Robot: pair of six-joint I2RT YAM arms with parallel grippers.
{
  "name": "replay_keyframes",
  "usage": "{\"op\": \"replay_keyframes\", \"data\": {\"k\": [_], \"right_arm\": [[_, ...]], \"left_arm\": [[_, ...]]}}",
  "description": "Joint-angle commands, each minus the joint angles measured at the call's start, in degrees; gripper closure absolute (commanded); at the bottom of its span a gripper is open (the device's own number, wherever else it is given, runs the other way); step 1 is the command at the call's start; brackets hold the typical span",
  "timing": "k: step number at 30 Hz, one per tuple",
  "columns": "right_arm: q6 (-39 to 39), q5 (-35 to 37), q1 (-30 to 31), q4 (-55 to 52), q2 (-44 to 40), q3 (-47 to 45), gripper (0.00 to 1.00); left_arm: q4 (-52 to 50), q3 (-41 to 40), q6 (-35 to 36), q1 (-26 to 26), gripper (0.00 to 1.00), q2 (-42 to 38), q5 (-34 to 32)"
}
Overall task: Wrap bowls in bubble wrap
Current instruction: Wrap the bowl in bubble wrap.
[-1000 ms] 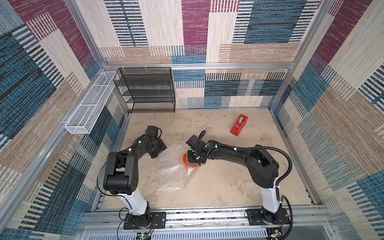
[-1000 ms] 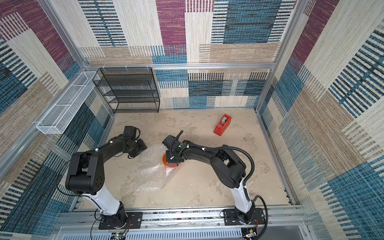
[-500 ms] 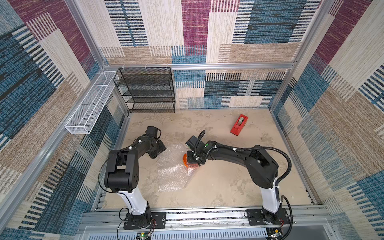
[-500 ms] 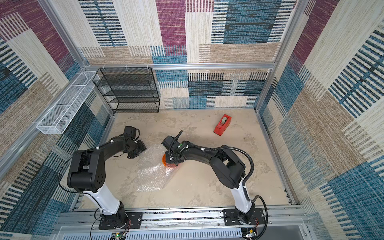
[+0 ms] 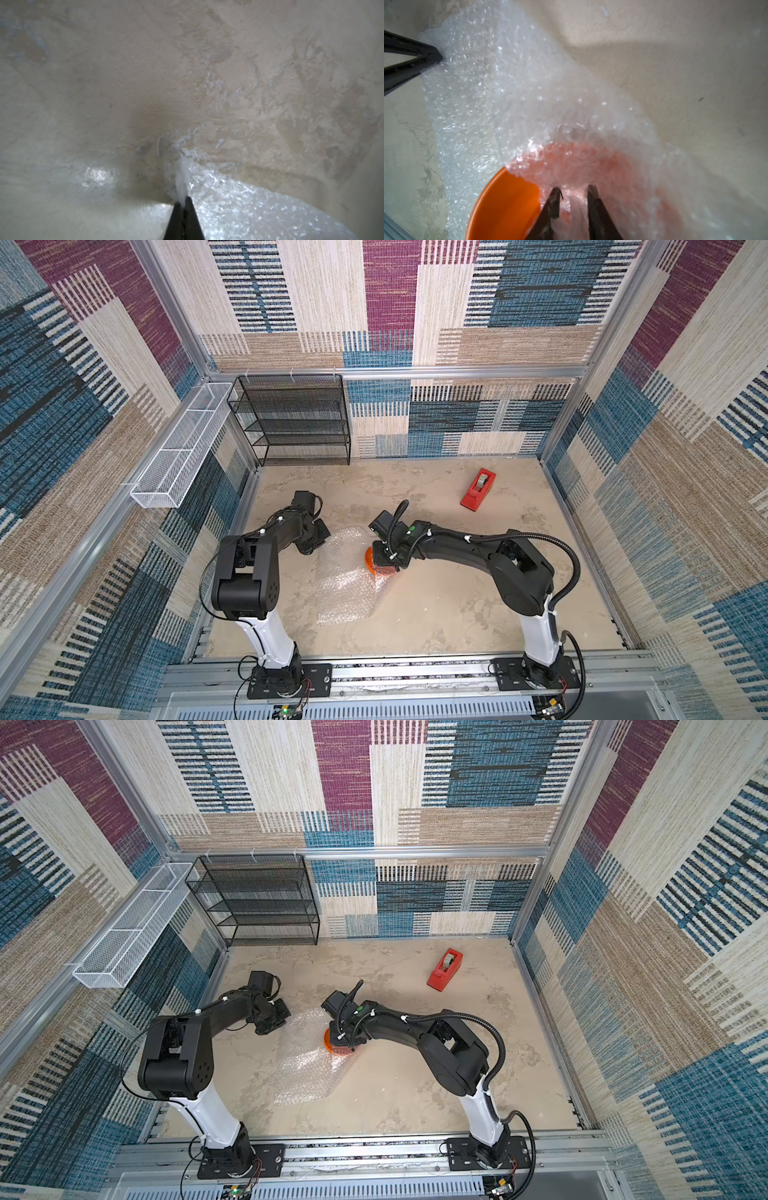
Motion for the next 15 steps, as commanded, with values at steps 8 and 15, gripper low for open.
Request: {"op": "replay_keyframes", "data": {"k": [8, 15], "right_arm": [[-0.1, 2.5, 0.5, -2.6, 1.5, 2.3, 0.73], [0.1, 2.9, 0.8, -3.3, 2.6, 3.8, 0.72]], "left_arm": [[-1.5, -1.9, 1.1, -0.6, 1.00, -10.4, 6.4], [-1.0, -6.7, -0.5, -4.2, 1.00, -19.8, 12.2]]}}
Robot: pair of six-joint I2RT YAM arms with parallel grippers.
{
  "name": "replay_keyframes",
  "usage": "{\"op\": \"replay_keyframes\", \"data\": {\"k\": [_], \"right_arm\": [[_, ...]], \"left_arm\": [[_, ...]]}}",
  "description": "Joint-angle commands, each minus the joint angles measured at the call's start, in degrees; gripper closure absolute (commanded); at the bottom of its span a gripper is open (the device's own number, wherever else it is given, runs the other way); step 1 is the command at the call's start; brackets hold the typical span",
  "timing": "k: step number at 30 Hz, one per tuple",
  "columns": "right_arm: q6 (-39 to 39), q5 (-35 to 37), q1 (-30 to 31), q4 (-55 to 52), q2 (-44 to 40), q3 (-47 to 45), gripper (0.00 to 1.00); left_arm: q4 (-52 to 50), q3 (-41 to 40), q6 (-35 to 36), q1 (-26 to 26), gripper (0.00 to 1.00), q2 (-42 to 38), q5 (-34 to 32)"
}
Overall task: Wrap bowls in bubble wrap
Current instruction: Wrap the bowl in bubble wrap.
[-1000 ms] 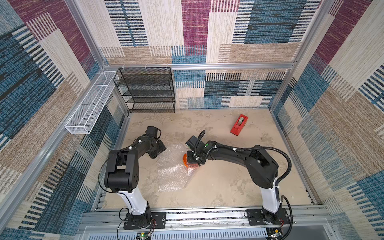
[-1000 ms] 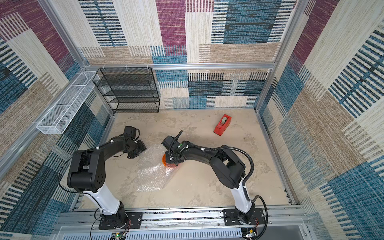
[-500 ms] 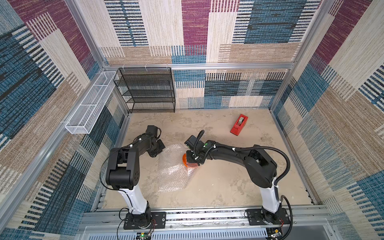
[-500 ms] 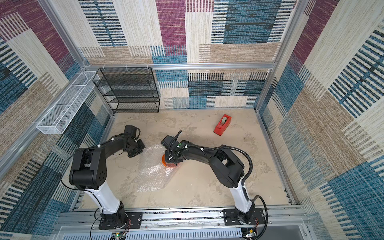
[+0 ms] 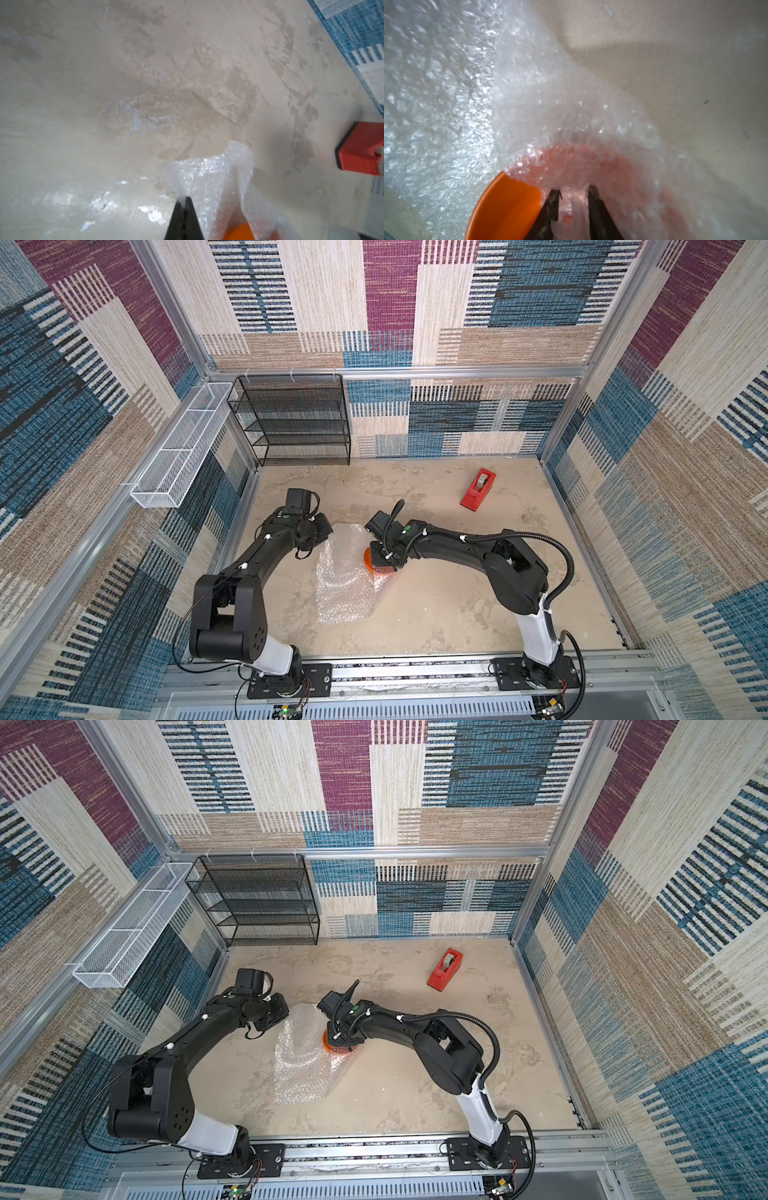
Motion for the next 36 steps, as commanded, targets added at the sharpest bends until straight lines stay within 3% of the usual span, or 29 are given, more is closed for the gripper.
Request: {"op": "replay_keyframes", "data": {"k": [1, 15, 26, 36], "right_arm": [[0.1, 1.5, 0.3, -0.8, 0.5, 0.8, 0.72], [1.2, 1.9, 0.3, 0.2, 0.9, 0.4, 0.72], [1.7, 2.3, 0.4, 1.4, -0.2, -1.1, 0.72], [1.5, 0.9, 0.6, 4.0, -2.9, -2.9, 0.68]], "left_arm": [[0.2, -2.0, -1.1, -1.5, 1.00, -3.5, 4.7], [4.3, -10.7, -9.4, -9.9, 1.00, -15.5, 12.4], [10.6, -12.3, -13.1, -15.9, 1.00, -12.4, 14.0], [11.9, -12.6, -12.7, -17.5, 1.00, -8.1, 11.8]]}}
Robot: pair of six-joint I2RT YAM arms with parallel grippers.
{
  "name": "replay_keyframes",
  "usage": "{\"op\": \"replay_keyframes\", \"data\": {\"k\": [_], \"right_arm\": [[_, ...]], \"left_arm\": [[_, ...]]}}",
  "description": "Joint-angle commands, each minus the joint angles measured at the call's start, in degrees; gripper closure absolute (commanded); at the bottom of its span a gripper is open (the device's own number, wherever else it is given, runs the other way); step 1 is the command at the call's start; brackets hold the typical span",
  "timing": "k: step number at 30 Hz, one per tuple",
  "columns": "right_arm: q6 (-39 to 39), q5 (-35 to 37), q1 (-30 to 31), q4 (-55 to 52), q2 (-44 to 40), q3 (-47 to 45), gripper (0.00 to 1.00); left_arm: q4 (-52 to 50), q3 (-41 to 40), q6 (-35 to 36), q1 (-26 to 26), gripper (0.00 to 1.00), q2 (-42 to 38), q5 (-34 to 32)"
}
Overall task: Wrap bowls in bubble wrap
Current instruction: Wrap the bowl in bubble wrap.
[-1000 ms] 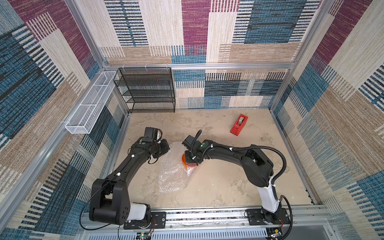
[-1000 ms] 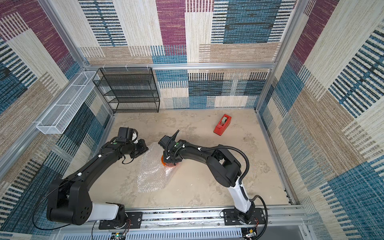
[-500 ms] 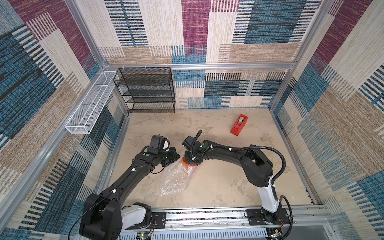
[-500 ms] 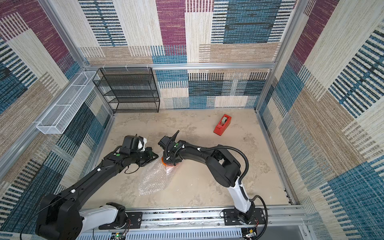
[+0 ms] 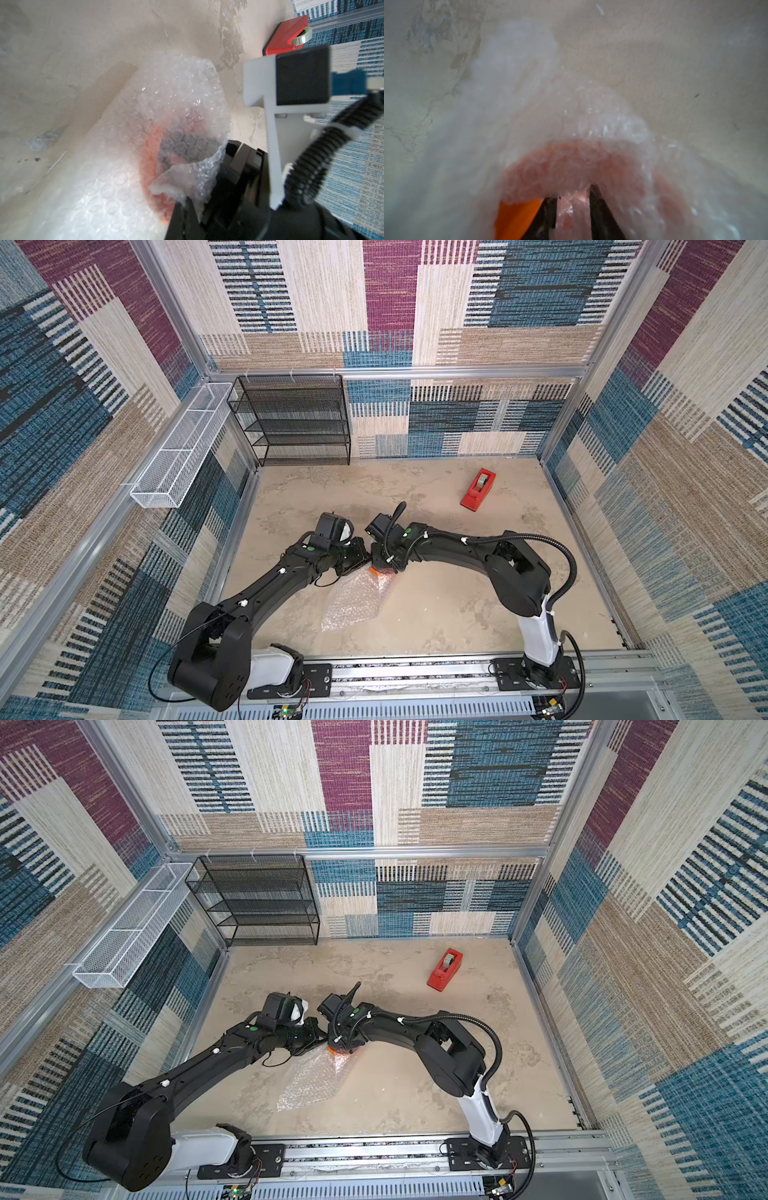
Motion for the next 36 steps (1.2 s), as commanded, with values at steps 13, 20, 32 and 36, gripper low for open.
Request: {"op": "replay_keyframes", "data": {"k": [13, 20, 32, 36], "right_arm": [[2.1, -4.8, 0.1, 5.5, -4.3, -4.0, 0.65], [3.0, -5.7, 0.1, 6.7, -6.6, -5.3, 0.57], [4.4, -6.8, -0.6, 7.7, -9.7, -7.7, 0.51], [5.4, -9.8, -1.4, 10.6, -11.3, -10.4, 0.48]], "left_arm": [[5.1, 0.9, 0.3, -1.0, 1.00, 6.1, -1.3], [5.4, 1.7, 0.5, -1.5, 1.00, 7.9, -1.6], [5.2, 1.7, 0.7, -1.9, 1.00, 8.7, -2.4], [4.9, 1.9, 0.7, -2.1, 1.00, 8.4, -2.6]]}}
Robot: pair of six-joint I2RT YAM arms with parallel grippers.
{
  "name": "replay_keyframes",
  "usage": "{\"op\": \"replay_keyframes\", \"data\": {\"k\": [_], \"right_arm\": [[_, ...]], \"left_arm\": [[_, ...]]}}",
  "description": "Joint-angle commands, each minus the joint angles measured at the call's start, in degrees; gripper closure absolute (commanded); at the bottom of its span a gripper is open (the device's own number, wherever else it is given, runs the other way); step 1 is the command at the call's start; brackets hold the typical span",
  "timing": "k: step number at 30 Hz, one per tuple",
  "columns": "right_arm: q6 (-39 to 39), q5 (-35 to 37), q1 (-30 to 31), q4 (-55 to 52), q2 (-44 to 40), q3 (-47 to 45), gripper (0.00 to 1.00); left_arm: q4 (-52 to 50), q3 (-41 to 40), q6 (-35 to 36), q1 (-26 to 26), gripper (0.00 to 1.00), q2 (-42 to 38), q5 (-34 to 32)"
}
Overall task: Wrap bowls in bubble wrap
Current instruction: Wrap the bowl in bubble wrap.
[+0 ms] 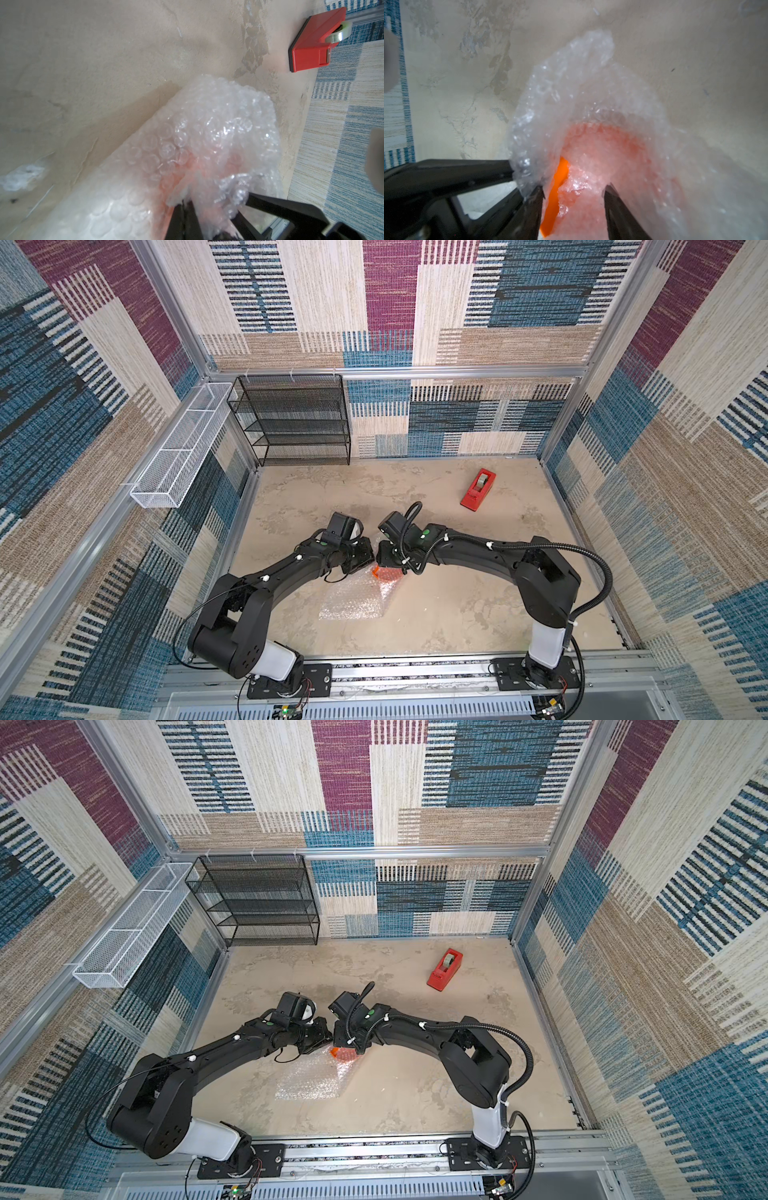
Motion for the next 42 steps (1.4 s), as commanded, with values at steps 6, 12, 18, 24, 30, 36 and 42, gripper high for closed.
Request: {"op": "replay_keyframes", "data": {"k": [6, 12, 18, 24, 30, 36, 42], "right_arm": [[3.5, -6.6, -1.4, 9.3, -2.2, -4.3, 0.47], [6.0, -10.1, -2.7, 14.5, -4.2, -8.7, 0.48], [9.9, -12.9, -3.9, 20.6, -6.5, -13.5, 0.48], [11.5, -13.1, -4.2, 22.8, -6.9, -14.5, 0.49], [11.8, -13.2, -4.5, 23.5, -8.2, -14.6, 0.48], [11.8, -13.0, -5.6, 22.7, -10.1, -16.7, 0.48], [11.5, -13.8, -6.1, 23.9, -9.4, -17.1, 0.48]], "left_arm": [[0.7, 0.1, 0.5, -0.5, 1.00, -0.9, 0.0], [0.6, 0.1, 0.4, -0.8, 1.00, -1.4, 0.3], [0.1, 0.7, 0.4, -1.7, 1.00, -2.9, 0.5], [-0.2, 1.4, 0.5, -2.9, 1.00, -1.9, 0.6], [0.0, 1.3, 0.1, -4.2, 1.00, -1.7, 0.2], [0.1, 1.3, 0.1, -4.3, 1.00, -1.7, -0.2], [0.4, 1.6, 0.2, -4.7, 1.00, -0.4, 0.3]]}}
